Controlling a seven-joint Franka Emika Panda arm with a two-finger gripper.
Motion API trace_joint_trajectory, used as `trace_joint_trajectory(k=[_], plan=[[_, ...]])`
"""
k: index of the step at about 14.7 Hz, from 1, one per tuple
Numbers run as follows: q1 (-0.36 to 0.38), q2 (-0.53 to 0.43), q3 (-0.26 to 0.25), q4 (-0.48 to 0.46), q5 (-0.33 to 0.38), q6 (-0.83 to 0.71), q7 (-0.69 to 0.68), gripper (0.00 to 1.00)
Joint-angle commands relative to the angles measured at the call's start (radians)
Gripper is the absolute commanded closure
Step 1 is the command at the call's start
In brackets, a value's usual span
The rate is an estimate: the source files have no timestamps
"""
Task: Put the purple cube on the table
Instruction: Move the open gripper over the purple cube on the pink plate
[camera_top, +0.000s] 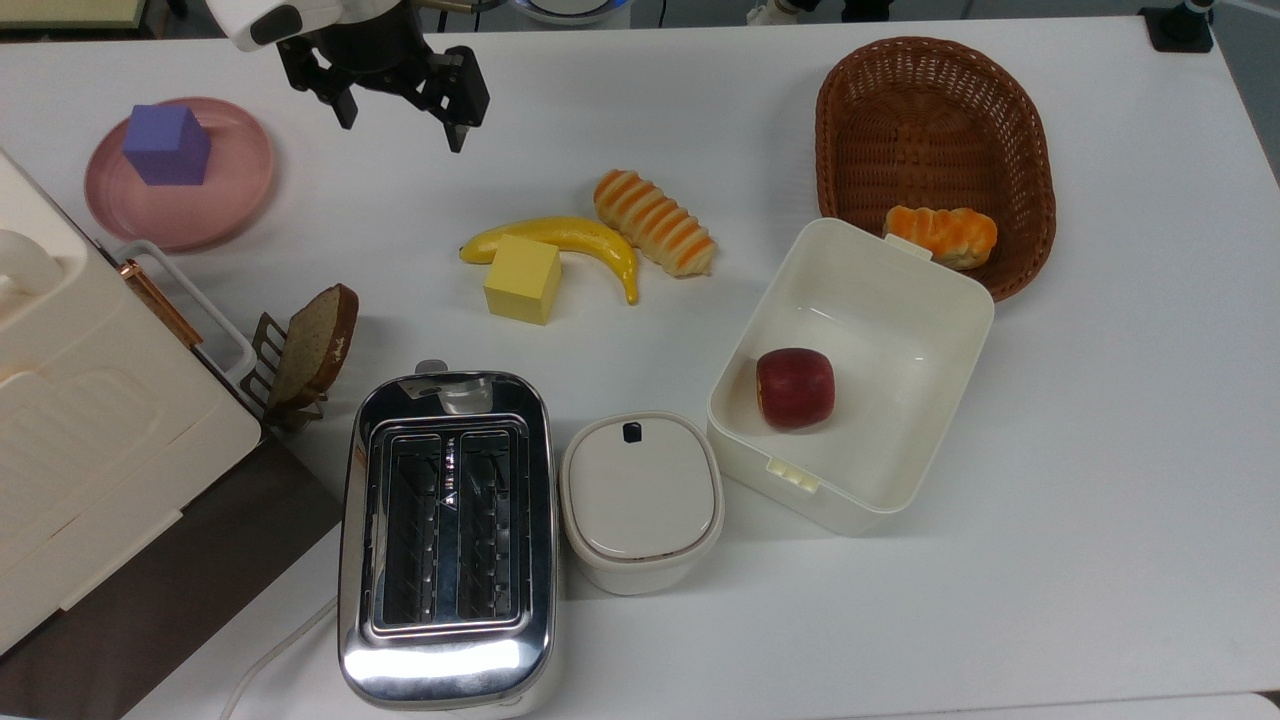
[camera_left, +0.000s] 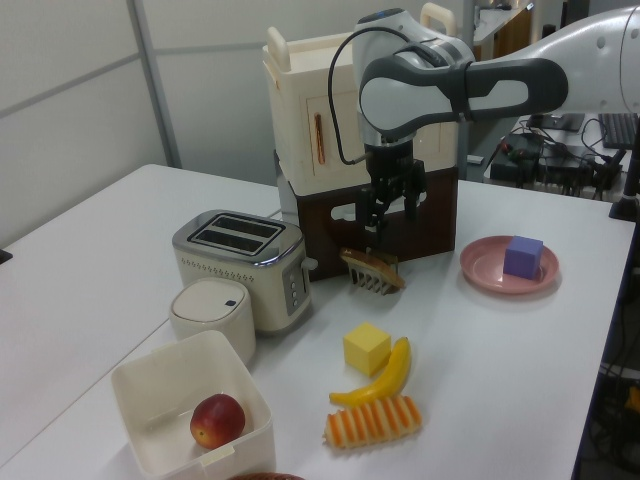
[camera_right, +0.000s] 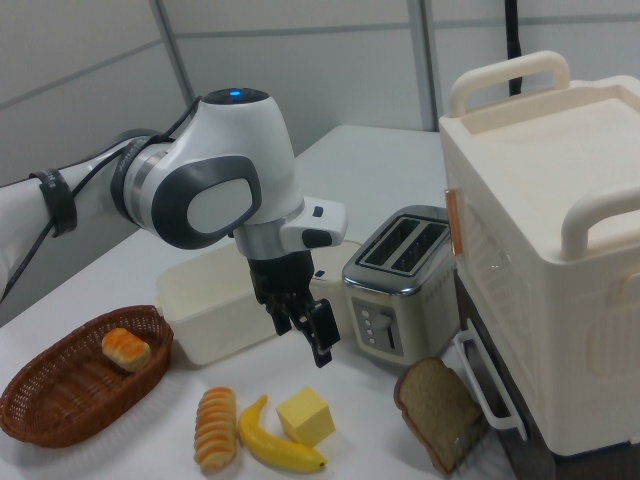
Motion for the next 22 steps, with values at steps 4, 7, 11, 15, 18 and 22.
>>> trace_joint_trajectory(k=[4,7,11,15,18,22], plan=[[-0.009,0.006,-0.01,0.006,-0.002,-0.015,-0.003,0.0],[-0.007,0.019,-0.068,0.017,-0.004,-0.006,-0.053,0.0],[-0.007,0.016,-0.098,0.017,-0.004,-0.008,-0.083,0.0],[-0.001,0.02,-0.168,0.009,-0.005,-0.012,-0.147,0.0],[0.005,0.02,-0.304,-0.003,-0.005,-0.012,-0.293,0.0],[0.019,0.051,-0.421,-0.066,-0.004,0.064,-0.385,0.0]])
